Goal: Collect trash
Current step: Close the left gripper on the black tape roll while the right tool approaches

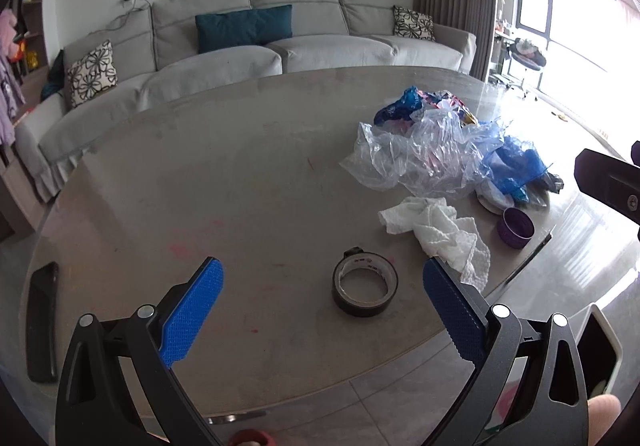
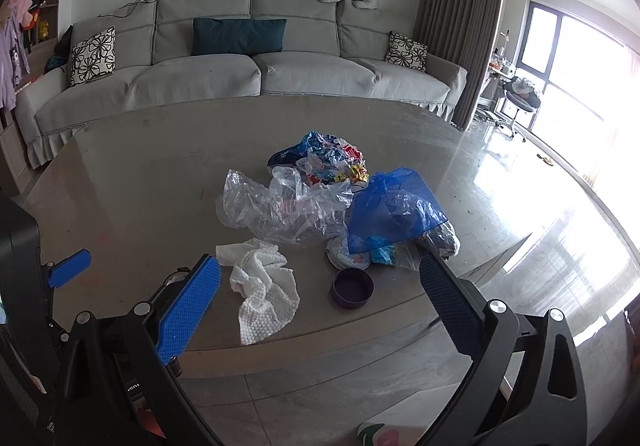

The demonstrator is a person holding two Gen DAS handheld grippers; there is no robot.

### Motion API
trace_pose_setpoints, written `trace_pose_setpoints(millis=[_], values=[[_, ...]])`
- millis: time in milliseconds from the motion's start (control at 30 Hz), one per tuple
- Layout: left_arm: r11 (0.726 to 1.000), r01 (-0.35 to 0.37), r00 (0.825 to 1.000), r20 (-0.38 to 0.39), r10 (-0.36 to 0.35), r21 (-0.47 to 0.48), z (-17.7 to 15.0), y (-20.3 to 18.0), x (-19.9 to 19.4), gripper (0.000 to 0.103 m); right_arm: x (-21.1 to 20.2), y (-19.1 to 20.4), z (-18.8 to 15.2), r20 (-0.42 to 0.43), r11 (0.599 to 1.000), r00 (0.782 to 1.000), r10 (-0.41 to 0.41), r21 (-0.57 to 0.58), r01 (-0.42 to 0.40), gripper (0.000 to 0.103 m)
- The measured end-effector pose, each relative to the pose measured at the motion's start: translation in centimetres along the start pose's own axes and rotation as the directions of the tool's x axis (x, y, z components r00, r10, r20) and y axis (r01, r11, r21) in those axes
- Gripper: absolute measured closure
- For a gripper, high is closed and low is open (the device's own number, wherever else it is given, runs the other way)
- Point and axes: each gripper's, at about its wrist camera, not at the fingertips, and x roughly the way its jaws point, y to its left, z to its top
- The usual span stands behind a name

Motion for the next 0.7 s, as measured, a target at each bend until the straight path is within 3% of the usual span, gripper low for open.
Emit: trace_pose_setpoints(millis=[467, 700], values=[[1.0, 0.013, 0.987, -0.163, -0.013, -0.002, -2.1, -1.5, 7.1, 0.005, 2.0, 0.7, 0.3, -0.019, 1.0, 1.0, -0.014, -0.019, 0.014, 0.004], [0.999, 0.026, 0.988, -0.155, -0.022, 0.019, -2.1, -1.8, 7.5, 0.007, 2.2, 0.2, 0.1, -0.019, 1.0, 1.0, -0.013, -0.008, 0.013, 0.004]])
